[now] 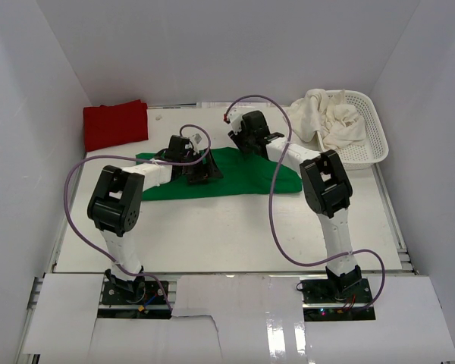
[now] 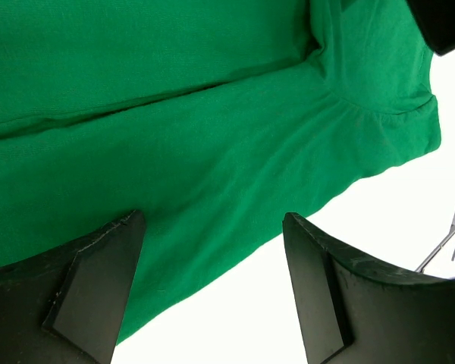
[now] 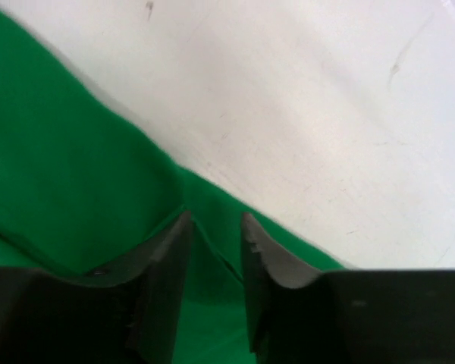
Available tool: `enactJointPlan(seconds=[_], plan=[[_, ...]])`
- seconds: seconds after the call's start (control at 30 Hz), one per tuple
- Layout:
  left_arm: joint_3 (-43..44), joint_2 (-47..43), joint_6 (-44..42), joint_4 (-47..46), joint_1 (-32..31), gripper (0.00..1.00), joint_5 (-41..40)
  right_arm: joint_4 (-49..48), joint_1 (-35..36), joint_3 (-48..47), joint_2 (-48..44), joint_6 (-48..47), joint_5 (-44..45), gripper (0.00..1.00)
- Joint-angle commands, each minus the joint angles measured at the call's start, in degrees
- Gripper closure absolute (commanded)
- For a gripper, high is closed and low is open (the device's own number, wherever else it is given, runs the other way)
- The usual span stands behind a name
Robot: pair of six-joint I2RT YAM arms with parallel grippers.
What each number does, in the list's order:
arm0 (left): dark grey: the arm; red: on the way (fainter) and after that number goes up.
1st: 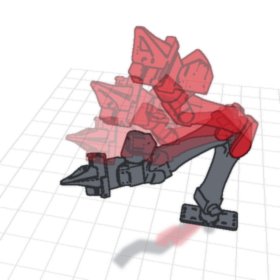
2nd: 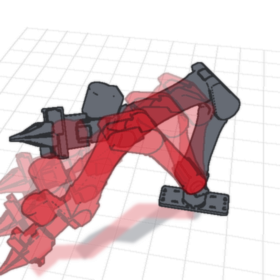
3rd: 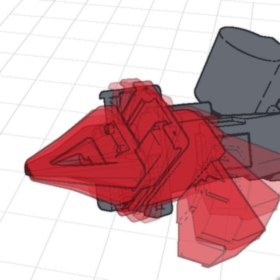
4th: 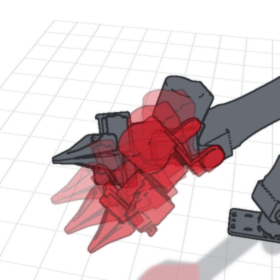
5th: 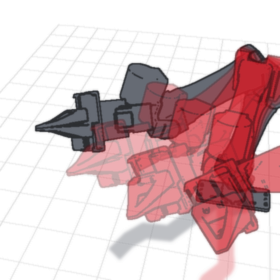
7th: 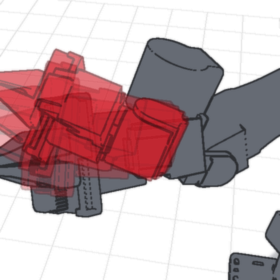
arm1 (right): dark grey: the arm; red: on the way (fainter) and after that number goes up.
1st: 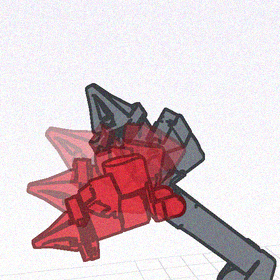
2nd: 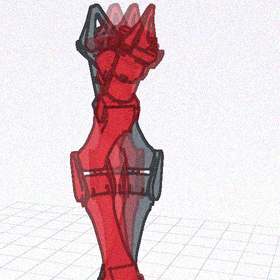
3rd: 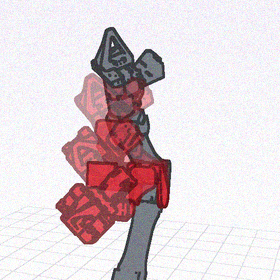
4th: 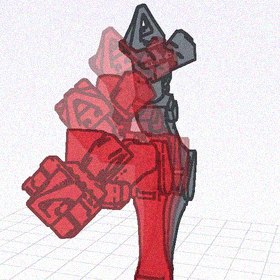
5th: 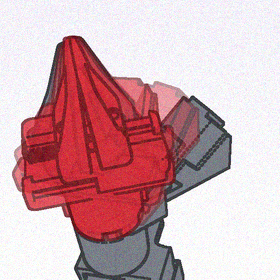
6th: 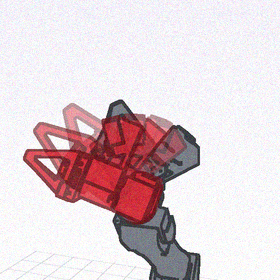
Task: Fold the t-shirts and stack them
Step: Fold the other side of the tshirt into a rectangle
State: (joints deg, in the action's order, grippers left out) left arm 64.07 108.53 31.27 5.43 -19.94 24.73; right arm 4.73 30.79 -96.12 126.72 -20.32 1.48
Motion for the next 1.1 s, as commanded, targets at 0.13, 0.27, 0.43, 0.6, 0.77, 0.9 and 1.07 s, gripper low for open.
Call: enactJointPlan(seconds=[0.13,0.27,0.43,0.6,0.77,0.9,1.07], plan=[[-2.9,-0.1,-0.8,3.7,-0.2,0.15,0.8,-14.2,0.1,3.6,-4.9,1.6,5.3,0.46],[-3.3,-0.8,-0.7,3.7,-0.2,0.15,0.8,-14.9,-0.2,3.3,-6.6,2.1,6.5,0.37],[-3.7,-2.7,-1.5,4.9,-0.2,0.14,-0.3,-8.5,-1.4,4.4,-10.6,7.1,7.8,0.37],[-3.3,-5.3,-0.9,6.6,-0.2,0.14,-0.1,-1.4,-4.6,8.3,-16.1,15.4,4.5,0.39],[2.7,-9.4,-3.3,13.7,0.2,0.11,-3.1,2.9,-4.9,15.0,-21.8,19.9,5.6,0.42],[8.9,-9.6,-5.1,19.4,1.6,0.1,-1.4,8.4,-4.9,14.6,-21.8,22.8,2.0,0.56],[12.6,-11.1,-7.1,22.2,2.4,0.09,-3.2,8.0,-4.9,16.2,-21.5,25.9,-2.4,0.57]])
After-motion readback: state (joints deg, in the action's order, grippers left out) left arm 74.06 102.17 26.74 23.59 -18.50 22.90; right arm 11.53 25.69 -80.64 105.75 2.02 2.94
